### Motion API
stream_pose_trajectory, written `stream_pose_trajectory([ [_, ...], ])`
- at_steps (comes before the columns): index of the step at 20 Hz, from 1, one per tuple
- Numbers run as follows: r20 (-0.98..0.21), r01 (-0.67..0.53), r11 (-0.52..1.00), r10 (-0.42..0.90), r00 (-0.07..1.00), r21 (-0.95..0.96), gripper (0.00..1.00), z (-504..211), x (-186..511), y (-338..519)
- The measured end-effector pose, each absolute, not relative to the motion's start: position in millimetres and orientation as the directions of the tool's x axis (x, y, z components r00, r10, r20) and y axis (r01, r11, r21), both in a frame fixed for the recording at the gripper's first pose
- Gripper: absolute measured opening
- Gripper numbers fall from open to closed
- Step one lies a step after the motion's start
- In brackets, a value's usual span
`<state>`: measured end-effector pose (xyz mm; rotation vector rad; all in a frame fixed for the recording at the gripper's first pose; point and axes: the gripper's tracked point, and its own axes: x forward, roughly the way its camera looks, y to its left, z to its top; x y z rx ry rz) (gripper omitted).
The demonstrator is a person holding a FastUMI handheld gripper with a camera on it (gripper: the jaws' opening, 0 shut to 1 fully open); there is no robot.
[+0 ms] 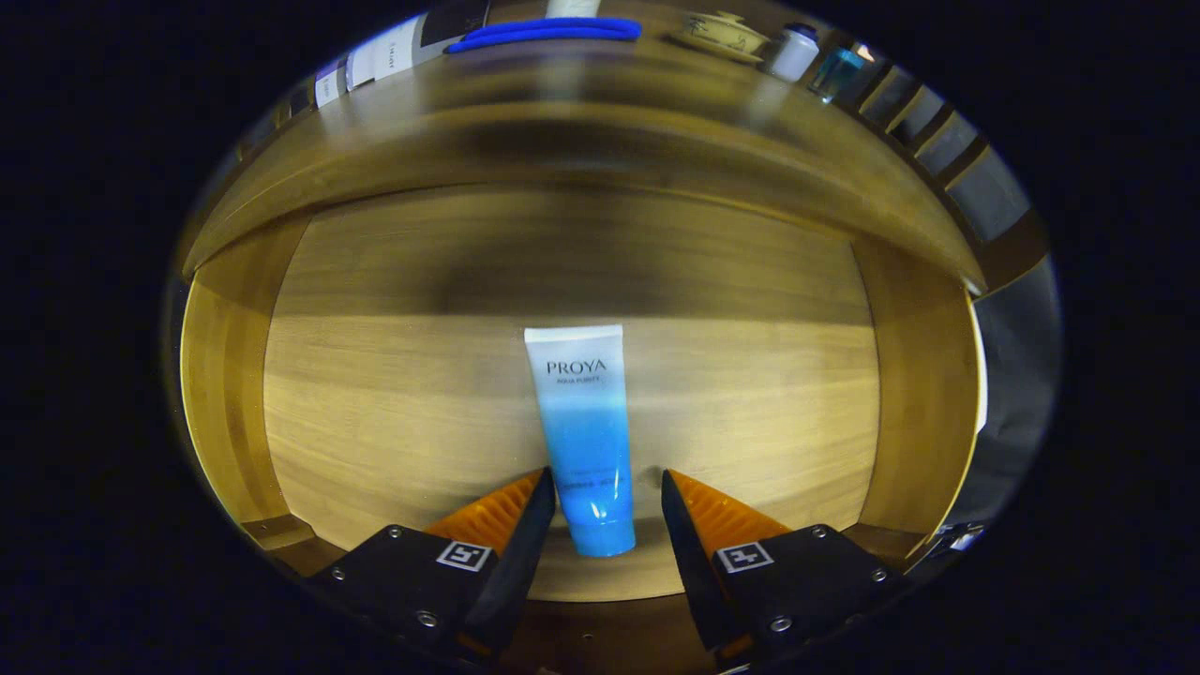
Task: Pull open the drawer, take out the items inside it, and place them on the countertop above the cabinet.
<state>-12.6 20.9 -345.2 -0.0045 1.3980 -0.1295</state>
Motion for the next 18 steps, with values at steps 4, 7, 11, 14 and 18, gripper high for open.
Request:
stream_pose_trajectory([
  [4, -0.972, 0.141, 0.990, -0.026, 0.234, 0.007, 0.47, -345.7, -13.1, 25.1],
  [7, -0.961, 0.073, 0.997, -0.036, 0.274, -0.017, 0.42, -344.1, -14.9, 28.0],
  [11, -0.949, 0.009, 0.997, -0.078, 0.305, -0.079, 0.41, -338.8, -30.5, 34.1],
  [14, -0.932, -0.022, 0.992, -0.106, 0.347, -0.122, 0.41, -323.7, -45.0, 39.4],
  [18, -0.874, -0.057, 0.986, -0.110, 0.473, -0.155, 0.40, -289.9, -44.8, 48.8],
])
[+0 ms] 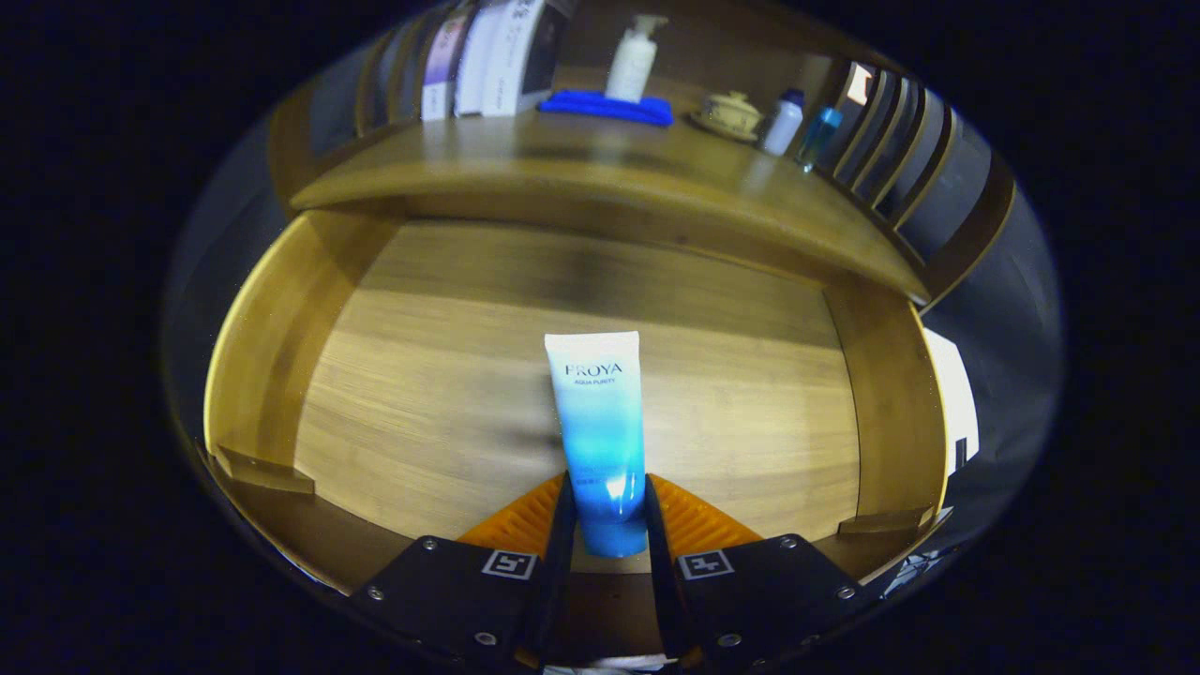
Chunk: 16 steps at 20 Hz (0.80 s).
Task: Pull open the drawer, take out the items inside it, and place them on the countertop above the cabinet.
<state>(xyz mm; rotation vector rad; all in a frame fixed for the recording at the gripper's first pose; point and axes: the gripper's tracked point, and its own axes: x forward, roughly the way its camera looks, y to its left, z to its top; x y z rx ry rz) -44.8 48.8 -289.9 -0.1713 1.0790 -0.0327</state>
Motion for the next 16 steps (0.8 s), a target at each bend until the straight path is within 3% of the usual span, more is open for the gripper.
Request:
stream_pose_trajectory([
  [8, -0.766, -0.043, 0.963, -0.184, 0.616, -0.266, 0.41, -232.4, -28.1, 29.0],
  [16, -0.670, -0.003, 0.971, -0.162, 0.725, -0.238, 0.41, -195.9, 44.6, 20.0],
])
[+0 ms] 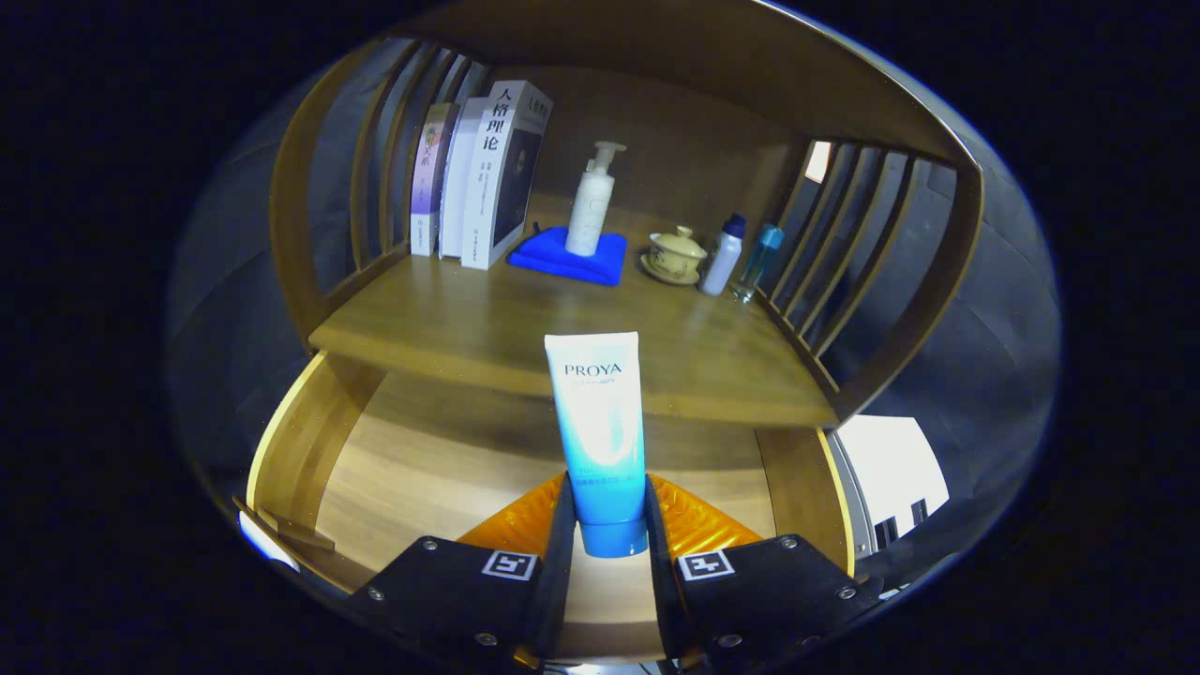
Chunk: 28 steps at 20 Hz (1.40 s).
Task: Pull open the drawer, take out the items inside it, and place them on the countertop above the cabinet.
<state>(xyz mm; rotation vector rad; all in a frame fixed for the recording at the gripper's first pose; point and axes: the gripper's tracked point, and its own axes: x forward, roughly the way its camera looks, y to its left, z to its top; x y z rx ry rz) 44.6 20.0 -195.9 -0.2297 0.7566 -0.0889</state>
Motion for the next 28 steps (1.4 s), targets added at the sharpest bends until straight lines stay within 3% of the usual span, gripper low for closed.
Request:
stream_pose_trajectory([
  [7, -0.609, -0.056, 0.939, -0.174, 0.774, -0.341, 0.41, -192.9, 138.0, 10.6],
  [13, -0.664, -0.071, 0.943, -0.175, 0.727, -0.325, 0.41, -223.3, 165.4, -4.0],
  [21, -0.638, -0.077, 0.960, -0.118, 0.761, -0.270, 0.47, -226.0, 189.9, -11.9],
  [23, -0.628, -0.083, 0.958, -0.113, 0.770, -0.274, 0.53, -220.8, 185.7, -11.4],
  [25, -0.578, -0.079, 0.965, -0.085, 0.811, -0.252, 0.68, -209.7, 181.1, -9.4],
  [26, -0.548, -0.073, 0.973, -0.061, 0.834, -0.220, 0.82, -201.5, 175.8, -6.2],
  [28, -0.482, -0.054, 0.989, -0.019, 0.876, -0.137, 0.95, -183.1, 161.0, -1.2],
])
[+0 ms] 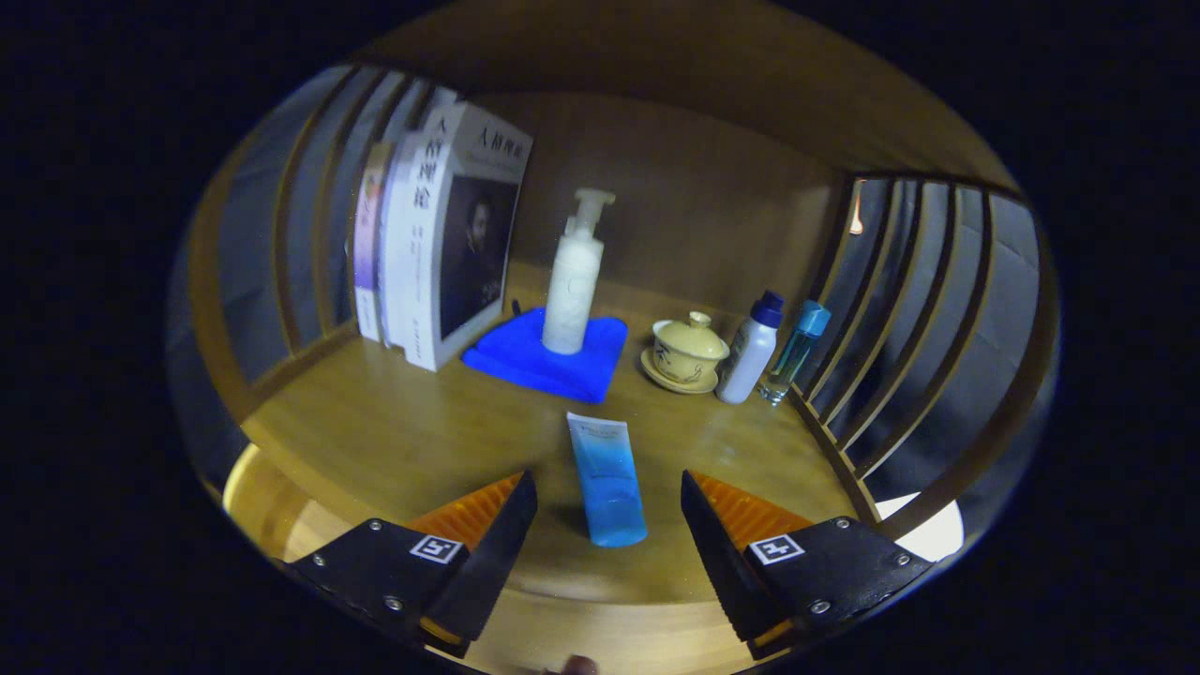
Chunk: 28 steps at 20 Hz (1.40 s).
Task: Pull open the drawer, take out the items inside it, and place them on the countertop above the cabinet.
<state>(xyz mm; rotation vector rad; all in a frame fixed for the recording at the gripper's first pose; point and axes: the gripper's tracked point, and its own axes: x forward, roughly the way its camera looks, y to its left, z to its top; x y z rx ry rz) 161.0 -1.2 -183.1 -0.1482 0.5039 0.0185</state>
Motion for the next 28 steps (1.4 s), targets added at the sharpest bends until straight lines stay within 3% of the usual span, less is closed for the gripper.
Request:
stream_pose_trajectory([
  [13, -0.155, 0.000, 0.995, -0.015, 0.988, -0.096, 0.95, -104.3, -15.3, 9.9],
  [21, -0.149, -0.014, 0.993, -0.003, 0.989, -0.118, 0.95, -149.3, -113.7, 38.9],
  [28, -0.170, -0.012, 0.992, -0.010, 0.985, -0.129, 0.95, -193.8, -142.5, 34.8],
])
